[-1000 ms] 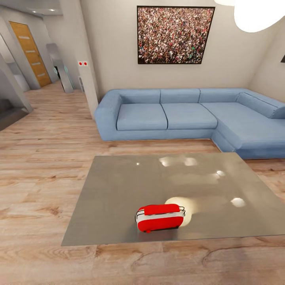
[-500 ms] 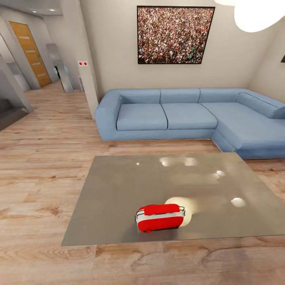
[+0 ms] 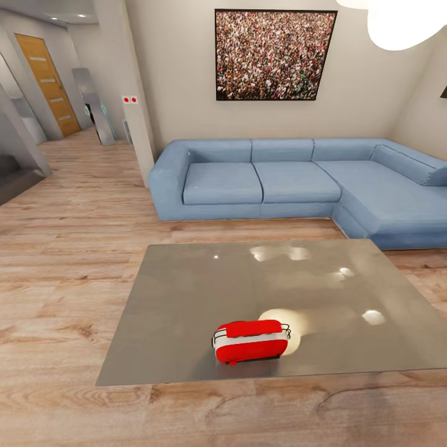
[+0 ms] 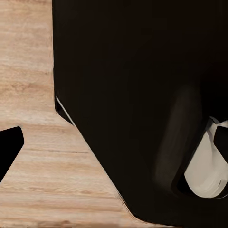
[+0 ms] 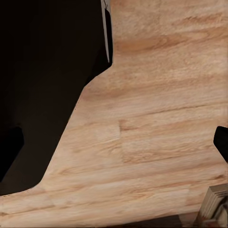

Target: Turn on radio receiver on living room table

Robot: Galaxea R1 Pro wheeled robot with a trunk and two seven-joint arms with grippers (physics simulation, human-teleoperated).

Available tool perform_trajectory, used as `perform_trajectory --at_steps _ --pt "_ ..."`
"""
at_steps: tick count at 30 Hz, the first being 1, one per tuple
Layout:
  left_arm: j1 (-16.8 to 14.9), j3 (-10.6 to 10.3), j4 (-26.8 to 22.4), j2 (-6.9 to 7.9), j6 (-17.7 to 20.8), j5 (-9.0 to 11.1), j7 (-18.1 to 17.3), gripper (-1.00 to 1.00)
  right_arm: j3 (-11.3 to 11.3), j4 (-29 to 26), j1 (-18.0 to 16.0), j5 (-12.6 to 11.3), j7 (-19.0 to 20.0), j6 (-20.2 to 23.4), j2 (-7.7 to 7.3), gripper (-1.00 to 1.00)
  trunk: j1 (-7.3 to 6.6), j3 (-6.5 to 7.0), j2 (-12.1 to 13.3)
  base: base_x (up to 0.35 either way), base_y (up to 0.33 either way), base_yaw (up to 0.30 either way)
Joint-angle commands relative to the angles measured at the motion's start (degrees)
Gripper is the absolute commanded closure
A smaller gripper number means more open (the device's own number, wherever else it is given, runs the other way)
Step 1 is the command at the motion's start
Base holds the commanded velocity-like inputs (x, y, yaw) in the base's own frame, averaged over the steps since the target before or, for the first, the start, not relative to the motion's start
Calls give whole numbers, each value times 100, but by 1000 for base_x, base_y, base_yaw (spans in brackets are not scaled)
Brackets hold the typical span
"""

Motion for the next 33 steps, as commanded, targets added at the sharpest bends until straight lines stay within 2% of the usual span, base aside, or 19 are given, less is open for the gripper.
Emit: perform_trajectory --at_steps 1,6,10,13,21,33 --pt "33 33 33 -2 -33 0 -33 -100 -13 33 33 -33 -30 -33 2 -100 0 0 0 0 0 0" --pt "199 155 195 -5 -193 0 -194 -100 -12 196 198 -179 -17 -122 4 -100 0 0 0 0 0 0" --pt "330 176 153 32 -321 88 -322 -100 -19 326 330 -52 12 -135 -96 -100 0 0 0 0 0 0" --pt "427 175 56 40 -417 82 -418 -100 -22 424 429 -38 17 -136 -176 -100 0 0 0 0 0 0" --pt "688 175 -135 39 -498 86 -675 -100 -24 426 690 -32 37 -144 -187 -100 0 0 0 0 0 0" --pt "734 162 -154 43 -482 90 -1061 -100 -30 423 690 -32 23 -143 -190 -100 0 0 0 0 0 0"
